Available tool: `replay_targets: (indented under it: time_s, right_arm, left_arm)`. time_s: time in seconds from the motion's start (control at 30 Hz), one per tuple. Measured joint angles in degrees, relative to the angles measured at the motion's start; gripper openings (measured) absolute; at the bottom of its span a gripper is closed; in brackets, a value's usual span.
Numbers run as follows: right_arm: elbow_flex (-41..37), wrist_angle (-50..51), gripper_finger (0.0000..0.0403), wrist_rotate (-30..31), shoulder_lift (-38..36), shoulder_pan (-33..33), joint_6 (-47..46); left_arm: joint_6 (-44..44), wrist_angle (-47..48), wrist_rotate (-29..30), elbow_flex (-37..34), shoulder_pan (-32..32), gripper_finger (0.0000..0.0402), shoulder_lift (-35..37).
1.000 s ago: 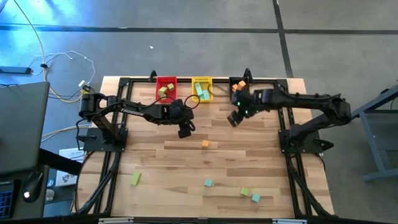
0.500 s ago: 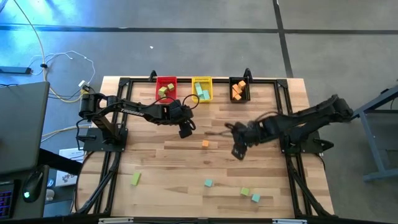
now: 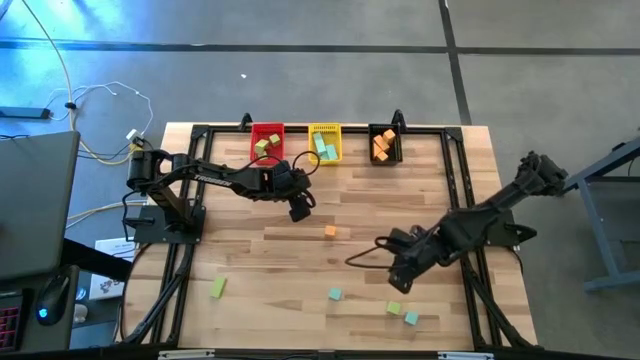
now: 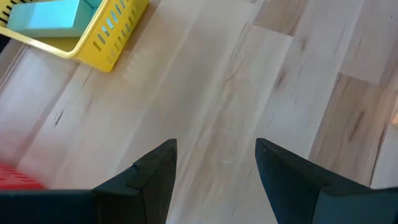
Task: Sort & place blocks by color
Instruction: Put the green block into the red basket
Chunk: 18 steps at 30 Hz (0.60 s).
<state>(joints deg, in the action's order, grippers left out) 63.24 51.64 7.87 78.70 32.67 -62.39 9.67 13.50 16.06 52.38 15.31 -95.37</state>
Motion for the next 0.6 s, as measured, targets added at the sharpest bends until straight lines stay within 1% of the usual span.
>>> replay_targets:
  time_s: [0.33, 0.47, 0.6]
  right_arm:
    - [0.00, 0.02, 0.0204, -1.28, 0.05, 3.09, -7.18]
    - [0.00, 0.04, 0.0204, -2.59, 0.07, 3.14, -7.67]
    - [0.00, 0.03, 0.0204, -2.31, 0.54, 3.14, -6.48]
  left_arm:
    - [3.78, -0.01, -0.03, 0.00, 0.00, 0.0202, 0.00]
    - [5.17, 0.00, -0.03, 0.00, 0.00, 0.0202, 0.00]
    - [5.26, -0.02, -0.03, 0.00, 0.02, 0.0202, 0.00]
